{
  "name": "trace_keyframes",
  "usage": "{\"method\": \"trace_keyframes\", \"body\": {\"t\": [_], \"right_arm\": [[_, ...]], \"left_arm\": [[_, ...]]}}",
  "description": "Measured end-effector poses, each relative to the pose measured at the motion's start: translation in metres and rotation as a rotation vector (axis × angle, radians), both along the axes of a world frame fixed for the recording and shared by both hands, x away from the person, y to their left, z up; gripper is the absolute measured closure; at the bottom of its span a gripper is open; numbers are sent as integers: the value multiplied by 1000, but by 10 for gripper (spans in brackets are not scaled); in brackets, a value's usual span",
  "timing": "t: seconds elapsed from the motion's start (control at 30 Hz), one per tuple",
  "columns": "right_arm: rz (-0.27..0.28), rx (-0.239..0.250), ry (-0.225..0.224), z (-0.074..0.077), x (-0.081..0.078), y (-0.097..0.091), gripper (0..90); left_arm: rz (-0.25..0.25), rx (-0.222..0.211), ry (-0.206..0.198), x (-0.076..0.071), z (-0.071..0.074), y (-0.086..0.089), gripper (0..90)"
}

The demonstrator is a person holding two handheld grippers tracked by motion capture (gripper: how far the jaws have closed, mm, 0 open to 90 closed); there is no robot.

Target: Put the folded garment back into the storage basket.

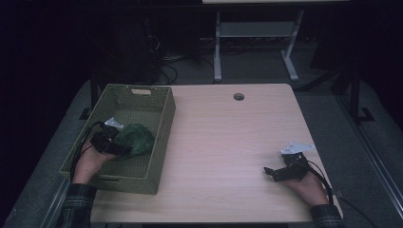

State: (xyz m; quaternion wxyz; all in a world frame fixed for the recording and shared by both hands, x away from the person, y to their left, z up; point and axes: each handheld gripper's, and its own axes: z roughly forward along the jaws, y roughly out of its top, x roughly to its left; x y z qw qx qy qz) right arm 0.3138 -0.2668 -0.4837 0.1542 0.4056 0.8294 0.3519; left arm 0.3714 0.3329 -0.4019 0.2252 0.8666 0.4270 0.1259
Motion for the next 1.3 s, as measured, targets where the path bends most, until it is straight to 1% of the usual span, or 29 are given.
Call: {"method": "trace_keyframes", "body": {"t": [0.1,0.17,0.2,0.23,0.27,0.37,0.4,0.43,0.47,0.57,0.63,0.67,0.7,0.87,1.03,1.27,1.3], "right_arm": [[0,1,0,0,0,0,26],[0,1,0,0,0,0,26],[0,1,0,0,0,0,26],[0,1,0,0,0,0,26],[0,1,0,0,0,0,26],[0,1,0,0,0,0,26],[0,1,0,0,0,0,26],[0,1,0,0,0,0,26],[0,0,0,0,0,0,26],[0,1,1,0,0,0,26],[0,1,0,0,0,0,26],[0,1,0,0,0,0,26],[0,1,0,0,0,0,26],[0,0,0,0,0,0,26],[0,1,0,0,0,0,26],[-1,1,1,0,0,0,26],[-1,1,1,0,0,0,26]], "left_arm": [[13,-4,0,0,0,2,380],[14,2,-3,0,0,2,358],[15,3,-7,0,0,3,331],[16,9,-13,0,0,3,309],[17,11,-17,0,1,3,262],[12,-6,-40,-2,4,3,172],[4,-4,-47,-2,6,4,161],[11,-11,-56,-4,8,3,154],[4,-9,-59,-4,11,4,145],[6,-12,-75,-7,19,2,143],[4,-22,-93,-8,26,1,143],[7,-31,-94,-9,29,0,143],[-2,-32,-103,-9,32,-1,143],[-9,-82,-143,-13,48,-11,143],[-20,-123,-176,-16,63,-27,145],[-71,-163,-206,-18,76,-53,145],[-71,-174,-207,-18,77,-58,145]]}}
